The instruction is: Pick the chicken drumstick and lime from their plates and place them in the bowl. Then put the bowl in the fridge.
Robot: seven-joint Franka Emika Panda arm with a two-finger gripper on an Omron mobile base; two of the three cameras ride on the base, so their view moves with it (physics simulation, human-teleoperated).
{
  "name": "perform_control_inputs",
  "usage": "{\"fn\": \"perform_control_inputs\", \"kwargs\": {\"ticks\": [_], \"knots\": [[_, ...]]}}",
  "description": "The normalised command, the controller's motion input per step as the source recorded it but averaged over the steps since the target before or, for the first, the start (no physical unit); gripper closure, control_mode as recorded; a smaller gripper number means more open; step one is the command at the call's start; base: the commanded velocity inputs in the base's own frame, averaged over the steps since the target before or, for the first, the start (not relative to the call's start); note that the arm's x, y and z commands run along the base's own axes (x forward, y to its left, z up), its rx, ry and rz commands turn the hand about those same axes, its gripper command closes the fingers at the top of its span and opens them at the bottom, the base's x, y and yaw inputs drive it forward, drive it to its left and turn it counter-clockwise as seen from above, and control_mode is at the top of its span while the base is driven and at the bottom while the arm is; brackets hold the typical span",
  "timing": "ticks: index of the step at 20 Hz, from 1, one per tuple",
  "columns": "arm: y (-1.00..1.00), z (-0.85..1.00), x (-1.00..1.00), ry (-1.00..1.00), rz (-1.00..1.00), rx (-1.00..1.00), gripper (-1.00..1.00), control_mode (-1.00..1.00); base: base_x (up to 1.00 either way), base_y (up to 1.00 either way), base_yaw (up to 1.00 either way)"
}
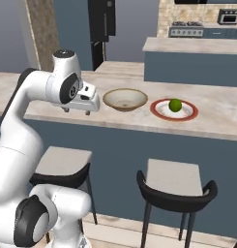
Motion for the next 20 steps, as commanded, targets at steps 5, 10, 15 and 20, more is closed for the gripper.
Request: {"fn": "perform_control_inputs", "kwargs": {"ticks": [5, 10, 15, 20], "knots": [[0.00, 0.00, 0.00, 0.00, 0.00, 0.00, -1.00, 1.00, 0.17, -0.57, 0.00], [0.00, 0.00, 0.00, 0.00, 0.00, 0.00, -1.00, 1.00, 0.37, -0.41, 0.00], [0.00, 0.00, 0.00, 0.00, 0.00, 0.00, -1.00, 1.00, 0.37, -0.44, 0.00], [0.00, 0.00, 0.00, 0.00, 0.00, 0.00, -1.00, 1.00, 0.29, -0.53, -0.01]]}}
